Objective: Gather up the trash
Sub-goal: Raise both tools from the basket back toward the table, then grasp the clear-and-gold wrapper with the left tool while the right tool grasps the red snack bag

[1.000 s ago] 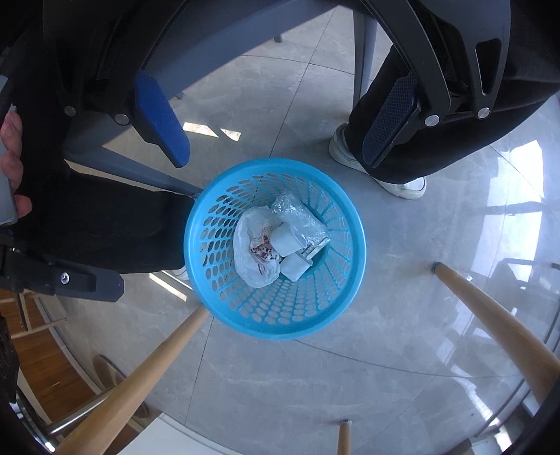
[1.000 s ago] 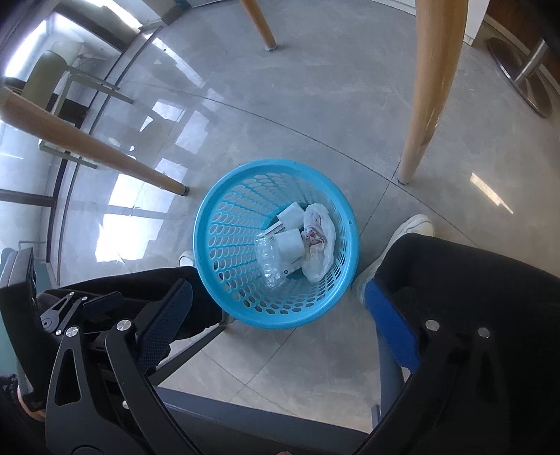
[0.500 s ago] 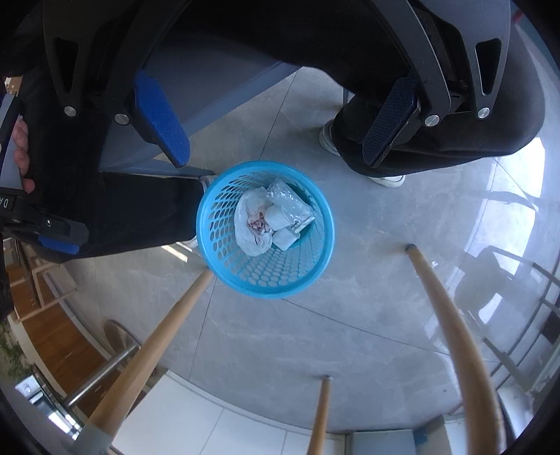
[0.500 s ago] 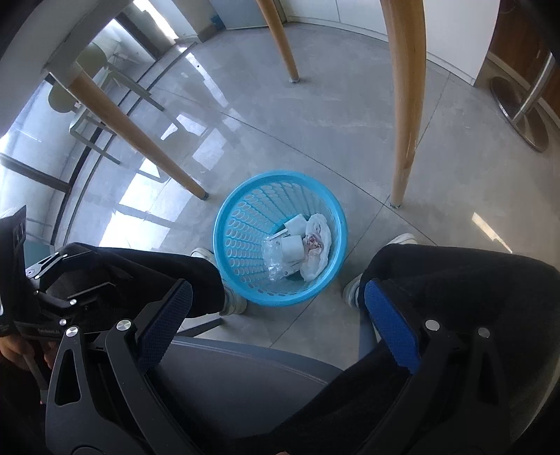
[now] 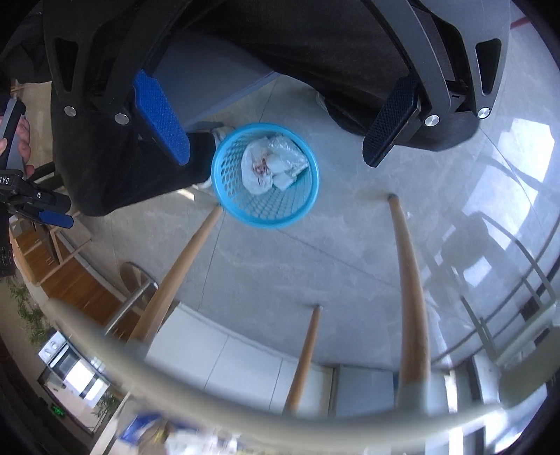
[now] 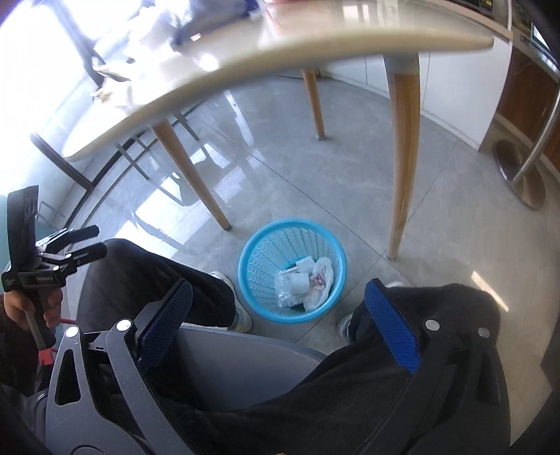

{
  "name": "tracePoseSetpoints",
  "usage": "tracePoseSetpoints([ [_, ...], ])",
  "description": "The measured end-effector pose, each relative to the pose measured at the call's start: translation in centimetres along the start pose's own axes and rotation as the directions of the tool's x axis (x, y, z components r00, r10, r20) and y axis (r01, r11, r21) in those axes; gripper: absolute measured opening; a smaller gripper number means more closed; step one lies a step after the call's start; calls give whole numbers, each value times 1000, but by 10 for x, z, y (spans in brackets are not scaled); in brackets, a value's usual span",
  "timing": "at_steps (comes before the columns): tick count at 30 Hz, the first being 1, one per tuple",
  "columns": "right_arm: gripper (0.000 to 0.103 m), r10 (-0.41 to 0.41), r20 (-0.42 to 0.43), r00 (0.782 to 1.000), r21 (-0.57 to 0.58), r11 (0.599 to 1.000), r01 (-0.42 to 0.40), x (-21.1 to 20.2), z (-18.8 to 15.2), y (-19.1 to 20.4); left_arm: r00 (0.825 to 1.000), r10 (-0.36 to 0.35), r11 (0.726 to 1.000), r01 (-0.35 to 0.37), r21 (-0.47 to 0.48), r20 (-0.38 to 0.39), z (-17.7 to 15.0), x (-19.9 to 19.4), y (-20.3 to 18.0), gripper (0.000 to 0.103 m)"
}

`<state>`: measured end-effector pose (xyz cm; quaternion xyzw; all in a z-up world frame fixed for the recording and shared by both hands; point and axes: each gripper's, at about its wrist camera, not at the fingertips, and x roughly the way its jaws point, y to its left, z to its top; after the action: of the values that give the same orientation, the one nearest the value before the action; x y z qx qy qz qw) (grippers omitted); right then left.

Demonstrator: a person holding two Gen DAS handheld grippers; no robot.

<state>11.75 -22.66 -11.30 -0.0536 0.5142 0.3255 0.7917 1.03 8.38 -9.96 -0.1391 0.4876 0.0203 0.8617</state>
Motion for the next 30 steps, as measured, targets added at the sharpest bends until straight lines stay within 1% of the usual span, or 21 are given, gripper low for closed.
tracePoseSetpoints([
  [4,94,2,44,999,-45,999,0,-31,6,8,997,-1,999,-2,41,71,2,-32,-9,97],
  [9,94,26,117,993,-33,999,-22,-74,16,6,990,-6,997,-4,74,143,13,-63,-18,97],
  [15,94,33,220,975,-62,998,-20,-121,38,9,976,9,996,-29,88,219,36,-90,-20,97],
  [18,94,27,260,965,-68,998,-10,-136,54,8,970,34,993,-60,101,242,51,-97,-21,97],
  [23,94,8,309,951,-85,996,19,-146,84,5,959,79,989,-110,100,272,83,-102,-13,97],
  [28,94,-9,349,937,-106,993,48,-146,123,4,950,148,983,-171,63,276,112,-97,5,97],
  [30,94,-12,361,933,-108,993,55,-141,141,-1,946,163,982,-183,46,279,125,-92,14,97],
])
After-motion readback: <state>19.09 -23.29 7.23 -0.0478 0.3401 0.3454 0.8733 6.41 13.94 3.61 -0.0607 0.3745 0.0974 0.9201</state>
